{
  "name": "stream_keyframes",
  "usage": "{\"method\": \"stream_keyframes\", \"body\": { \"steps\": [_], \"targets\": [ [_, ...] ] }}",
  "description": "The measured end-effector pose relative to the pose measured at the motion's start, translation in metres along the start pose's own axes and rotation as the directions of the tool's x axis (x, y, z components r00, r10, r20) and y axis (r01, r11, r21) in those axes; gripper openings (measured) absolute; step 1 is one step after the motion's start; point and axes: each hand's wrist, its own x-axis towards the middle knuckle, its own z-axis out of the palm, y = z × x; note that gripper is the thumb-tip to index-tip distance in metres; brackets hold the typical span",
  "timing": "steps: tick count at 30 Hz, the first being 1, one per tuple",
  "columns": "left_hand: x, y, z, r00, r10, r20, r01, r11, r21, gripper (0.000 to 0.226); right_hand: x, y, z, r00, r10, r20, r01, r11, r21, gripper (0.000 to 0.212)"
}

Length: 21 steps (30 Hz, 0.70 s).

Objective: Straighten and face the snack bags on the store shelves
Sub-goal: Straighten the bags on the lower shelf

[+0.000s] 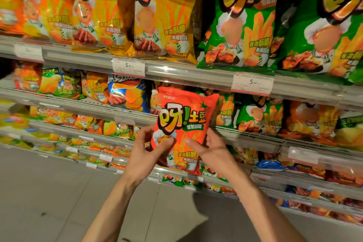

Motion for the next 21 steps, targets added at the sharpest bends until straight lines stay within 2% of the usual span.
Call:
{"method": "stream_keyframes", "body": {
  "steps": [8, 11, 14, 19, 21],
  "targets": [
    [-0.008, -0.013, -0.058, 0.998, -0.035, -0.048, 0.035, 0.999, -0.011, 0.030, 0.008, 0.000, 0.062, 0.996, 0.029, 0.079, -0.025, 0.998, -0.057, 0.042],
    [-0.006, -0.010, -0.093, 0.995, -0.065, -0.081, 0.062, 0.997, -0.045, 0.033, 0.015, -0.016, 0.091, 0.994, 0.025, 0.106, -0.018, 0.997, -0.069, 0.046],
    [0.001, -0.005, -0.135, 0.992, -0.060, -0.109, 0.053, 0.996, -0.065, 0.040, 0.027, -0.039, 0.125, 0.990, -0.035, 0.140, 0.044, 0.997, -0.063, 0.041],
    [0.021, 0.013, -0.217, 0.992, -0.001, -0.127, -0.004, 0.999, -0.043, 0.030, 0.052, -0.075, 0.200, 0.981, -0.142, 0.136, 0.149, 0.988, -0.043, 0.043],
    [0.031, 0.019, -0.255, 0.993, 0.031, -0.118, -0.034, 0.999, -0.019, 0.037, 0.063, -0.088, 0.234, 0.978, -0.149, 0.144, 0.158, 0.986, -0.053, 0.045]
  ]
}}
